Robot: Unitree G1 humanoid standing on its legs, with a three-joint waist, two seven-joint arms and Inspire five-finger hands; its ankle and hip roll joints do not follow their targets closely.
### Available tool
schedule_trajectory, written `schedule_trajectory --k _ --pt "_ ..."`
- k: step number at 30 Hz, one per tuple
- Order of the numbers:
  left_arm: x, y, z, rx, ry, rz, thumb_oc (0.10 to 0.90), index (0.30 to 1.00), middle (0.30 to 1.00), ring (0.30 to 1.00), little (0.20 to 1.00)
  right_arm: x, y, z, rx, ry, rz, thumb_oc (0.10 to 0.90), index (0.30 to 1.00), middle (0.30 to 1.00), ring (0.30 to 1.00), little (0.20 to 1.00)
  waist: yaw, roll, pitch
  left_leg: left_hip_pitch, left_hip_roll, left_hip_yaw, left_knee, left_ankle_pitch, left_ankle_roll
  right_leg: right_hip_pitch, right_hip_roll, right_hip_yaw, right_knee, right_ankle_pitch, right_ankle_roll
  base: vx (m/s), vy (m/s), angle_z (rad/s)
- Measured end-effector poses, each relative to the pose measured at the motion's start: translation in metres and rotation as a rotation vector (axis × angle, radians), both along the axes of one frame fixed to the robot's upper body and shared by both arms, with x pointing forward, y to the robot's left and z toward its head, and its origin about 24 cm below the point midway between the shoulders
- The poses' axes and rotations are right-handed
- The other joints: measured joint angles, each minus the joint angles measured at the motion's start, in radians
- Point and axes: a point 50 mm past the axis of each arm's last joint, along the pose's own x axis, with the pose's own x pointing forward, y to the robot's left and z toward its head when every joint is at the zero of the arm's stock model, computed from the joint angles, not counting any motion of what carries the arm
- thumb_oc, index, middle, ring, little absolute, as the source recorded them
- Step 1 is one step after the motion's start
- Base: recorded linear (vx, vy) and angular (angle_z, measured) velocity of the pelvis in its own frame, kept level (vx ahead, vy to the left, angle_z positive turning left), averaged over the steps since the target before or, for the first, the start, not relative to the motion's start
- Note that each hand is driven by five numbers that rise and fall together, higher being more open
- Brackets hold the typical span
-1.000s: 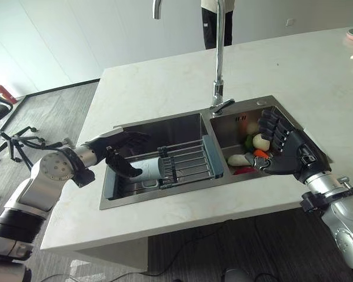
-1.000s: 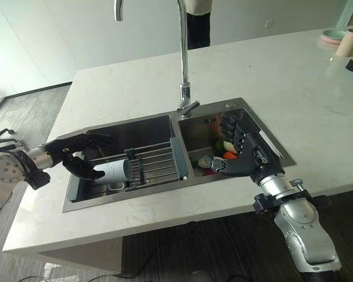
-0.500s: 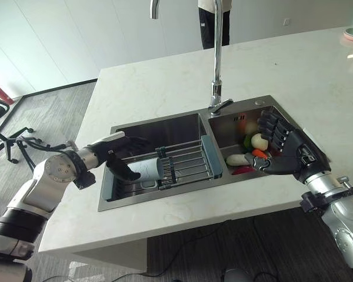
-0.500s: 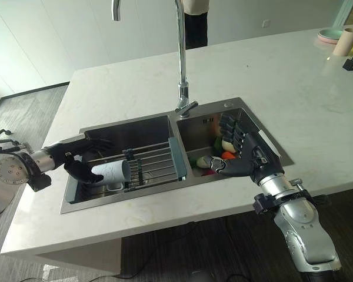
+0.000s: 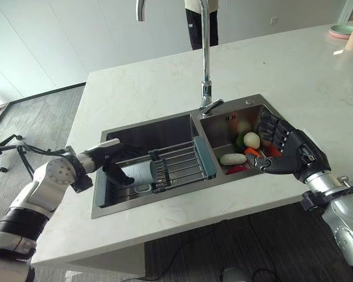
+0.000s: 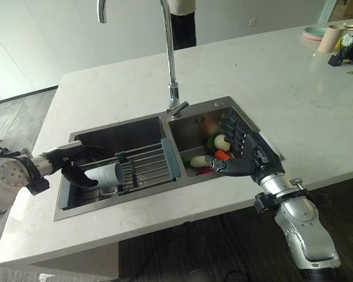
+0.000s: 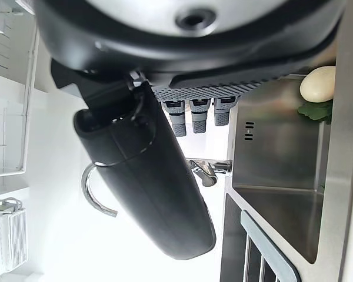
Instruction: Place the dishes in the dishwasher.
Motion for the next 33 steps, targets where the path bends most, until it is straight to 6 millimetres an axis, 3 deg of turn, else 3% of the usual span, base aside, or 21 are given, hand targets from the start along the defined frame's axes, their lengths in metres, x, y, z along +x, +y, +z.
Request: schedule_trajectory --k 11,33 --pt "-0.001 0.002 -0.008 0.009 0.031 0.01 0.8 0.9 0.9 0.9 0.9 0.0 0.001 0.0 -0.003 0.003 0.015 0.8 0.9 0.9 0.9 0.9 -0.02 0.0 0.0 0.011 0.009 0.01 -0.001 -0.002 -0.002 0.011 0.006 0.002 -0.01 0.002 -0.001 0.01 0.0 -0.02" --pt "-0.001 0.005 -0.023 0.022 0.094 0.027 0.8 0.9 0.9 0.9 0.9 0.0 0.001 -0.001 -0.039 0.003 0.018 0.8 0.9 0.9 0.9 0.9 -0.019 0.0 0.0 0.021 0.014 0.022 -0.001 -0.004 -0.005 0.013 0.013 0.012 -0.009 0.003 -0.001 -0.01 -0.001 -0.01"
